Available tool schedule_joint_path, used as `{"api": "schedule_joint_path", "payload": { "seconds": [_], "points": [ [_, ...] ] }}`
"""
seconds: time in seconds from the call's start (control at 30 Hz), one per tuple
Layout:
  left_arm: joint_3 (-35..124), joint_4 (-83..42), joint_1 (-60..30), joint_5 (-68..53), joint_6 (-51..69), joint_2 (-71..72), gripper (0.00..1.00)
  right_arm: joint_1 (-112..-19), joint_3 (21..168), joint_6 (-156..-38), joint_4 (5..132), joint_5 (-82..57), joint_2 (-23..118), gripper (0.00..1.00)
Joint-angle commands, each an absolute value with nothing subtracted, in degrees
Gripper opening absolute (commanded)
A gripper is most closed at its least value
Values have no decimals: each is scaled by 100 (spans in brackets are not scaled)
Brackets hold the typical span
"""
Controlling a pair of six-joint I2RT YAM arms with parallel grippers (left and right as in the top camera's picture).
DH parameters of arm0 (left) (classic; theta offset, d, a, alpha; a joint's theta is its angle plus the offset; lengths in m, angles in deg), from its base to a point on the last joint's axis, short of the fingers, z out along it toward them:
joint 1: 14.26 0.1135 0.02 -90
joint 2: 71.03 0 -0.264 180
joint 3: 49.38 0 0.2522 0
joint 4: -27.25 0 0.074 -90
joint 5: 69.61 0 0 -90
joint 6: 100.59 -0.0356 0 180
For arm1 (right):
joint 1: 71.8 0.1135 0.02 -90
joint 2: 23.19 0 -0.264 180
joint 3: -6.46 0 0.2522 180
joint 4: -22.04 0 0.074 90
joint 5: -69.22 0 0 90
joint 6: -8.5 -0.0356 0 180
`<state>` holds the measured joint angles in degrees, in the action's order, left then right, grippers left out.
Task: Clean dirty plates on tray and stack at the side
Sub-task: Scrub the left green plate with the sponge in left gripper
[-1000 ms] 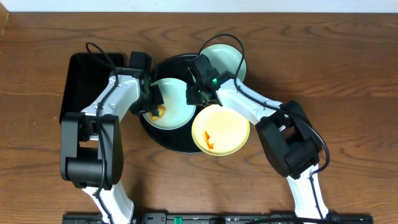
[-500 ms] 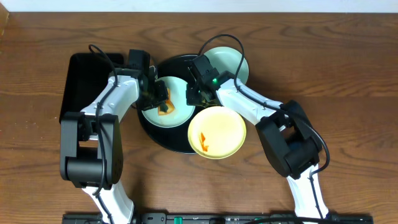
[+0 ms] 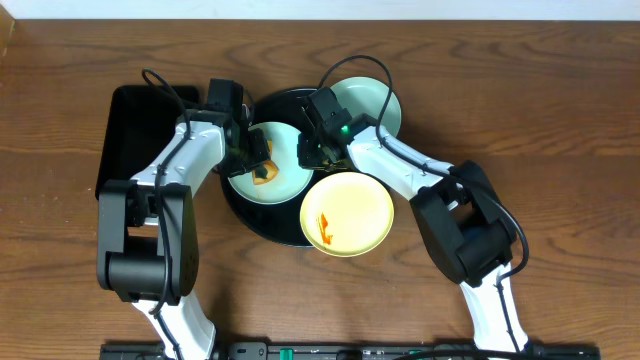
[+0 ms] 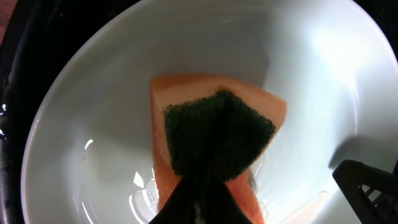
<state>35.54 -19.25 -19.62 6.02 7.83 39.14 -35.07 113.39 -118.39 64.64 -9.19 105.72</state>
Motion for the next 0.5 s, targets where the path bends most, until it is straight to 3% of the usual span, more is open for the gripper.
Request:
{"api": "schedule_joint_path", "payload": {
  "seconds": [0.0,0.47],
  "points": [
    [3499,-1920,-1947,891,857,4014,7,-3422,11278,-11935,6490,-621,11068,20],
    [3499,-1920,-1947,891,852,4021,7,-3464,11278,-12081,6519,-184,11208,29]
  ]
}}
